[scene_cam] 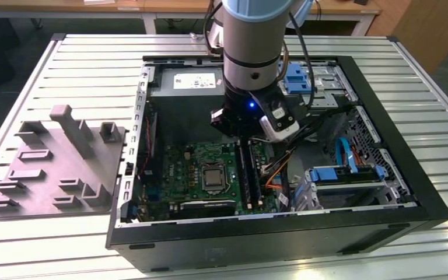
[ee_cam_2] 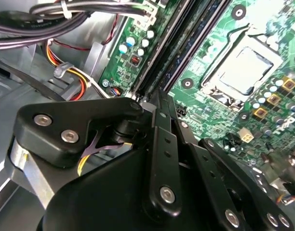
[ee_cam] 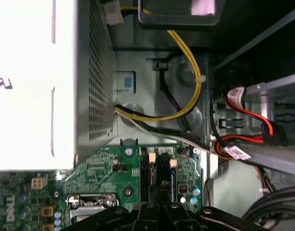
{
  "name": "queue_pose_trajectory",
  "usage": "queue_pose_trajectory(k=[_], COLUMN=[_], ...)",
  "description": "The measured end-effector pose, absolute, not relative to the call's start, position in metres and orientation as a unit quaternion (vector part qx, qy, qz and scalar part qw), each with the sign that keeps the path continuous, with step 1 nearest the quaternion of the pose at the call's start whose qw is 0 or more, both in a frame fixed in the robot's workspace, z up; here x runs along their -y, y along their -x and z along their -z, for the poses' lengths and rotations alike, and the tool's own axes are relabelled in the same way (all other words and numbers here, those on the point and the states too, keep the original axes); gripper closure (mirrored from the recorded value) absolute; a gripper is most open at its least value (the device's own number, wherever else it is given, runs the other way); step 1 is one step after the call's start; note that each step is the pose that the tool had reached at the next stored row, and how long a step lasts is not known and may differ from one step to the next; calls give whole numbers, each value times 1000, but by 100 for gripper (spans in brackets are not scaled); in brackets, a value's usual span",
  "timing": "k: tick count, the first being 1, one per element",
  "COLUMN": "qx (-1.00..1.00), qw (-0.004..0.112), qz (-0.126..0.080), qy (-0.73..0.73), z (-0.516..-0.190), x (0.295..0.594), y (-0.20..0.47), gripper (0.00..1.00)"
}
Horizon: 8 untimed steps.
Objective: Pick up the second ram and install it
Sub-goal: 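Press down the second ram until it locks into place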
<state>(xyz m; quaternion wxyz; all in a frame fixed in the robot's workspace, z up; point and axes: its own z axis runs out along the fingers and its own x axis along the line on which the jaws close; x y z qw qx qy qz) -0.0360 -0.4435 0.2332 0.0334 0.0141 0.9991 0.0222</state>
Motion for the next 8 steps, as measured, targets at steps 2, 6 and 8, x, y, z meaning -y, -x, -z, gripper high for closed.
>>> queue_pose_trajectory(k=[2, 6, 8], qx=[-999, -999, -999], qw=[33, 33, 33], qz=[-22, -22, -22], qy=[-14, -14, -14], z=[-231, -231, -231], x=[442, 442, 440], y=[36, 36, 36], gripper=[90, 90, 90])
